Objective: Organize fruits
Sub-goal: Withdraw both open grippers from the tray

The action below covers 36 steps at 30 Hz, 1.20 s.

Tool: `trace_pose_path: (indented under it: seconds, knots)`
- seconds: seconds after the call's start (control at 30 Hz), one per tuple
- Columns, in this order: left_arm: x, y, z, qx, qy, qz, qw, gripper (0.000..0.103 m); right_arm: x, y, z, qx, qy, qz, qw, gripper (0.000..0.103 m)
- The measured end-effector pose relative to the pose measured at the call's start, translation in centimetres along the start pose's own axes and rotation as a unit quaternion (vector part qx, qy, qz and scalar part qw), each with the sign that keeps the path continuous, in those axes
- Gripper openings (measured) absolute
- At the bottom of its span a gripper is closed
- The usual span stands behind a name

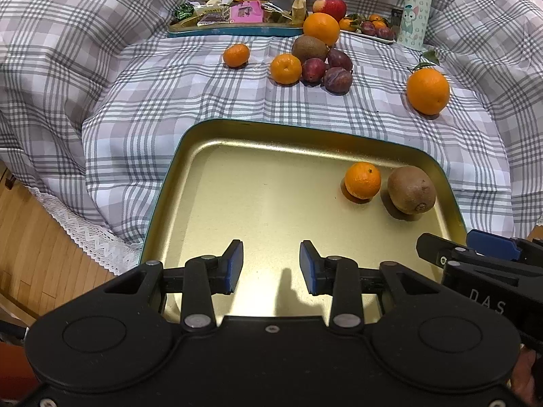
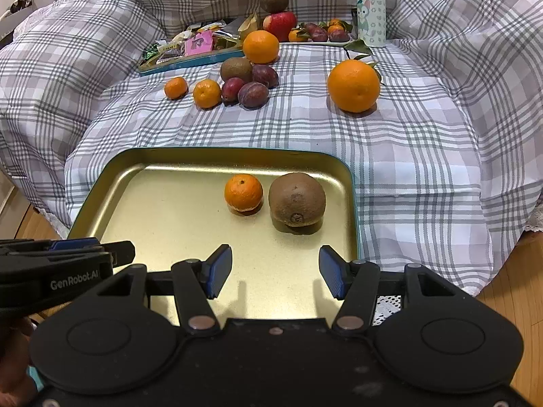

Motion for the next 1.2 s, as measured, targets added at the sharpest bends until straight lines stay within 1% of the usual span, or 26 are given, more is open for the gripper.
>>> trace_pose_path:
  seconds: [0.23,0.63,0.9,1.2]
  knots:
    - [0.03,0.25,-0.06,-0.004,-0.001,0.001,1.0000,0.045,0.02,0.16,-0.08,-0.003,-0.001,0.000,1.000,0.059]
    - [0.29,-0.15,-0.39,0.007,0.007,0.001,0.9999,0.045,0.17,0.15,-0.29,-0.001,0.000,0.001,1.000,0.059]
    - [0.10,-0.17,-0.53,0.007,0.002,-0.002,1.0000,0.045,0.16,-0.16,-0.43,0.005,-0.004,0.003,1.000,0.059]
    - [0.37,-0.66,-0.46,0.018,0.004,0.000,0.9998,0.045,-0.13,-0.74,-0.58,0.017,-0.011,0.004,1.000,0.059]
Point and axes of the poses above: each gripper's, at about its wrist camera, not at the fingertips, and y roughly against the way its jaws point, x to its left, z to its top, the point moved 9 cm from there along -y, roughly the way its jaws point, and after that the axes turned 4 degrees about y, right-handed, at the moved point
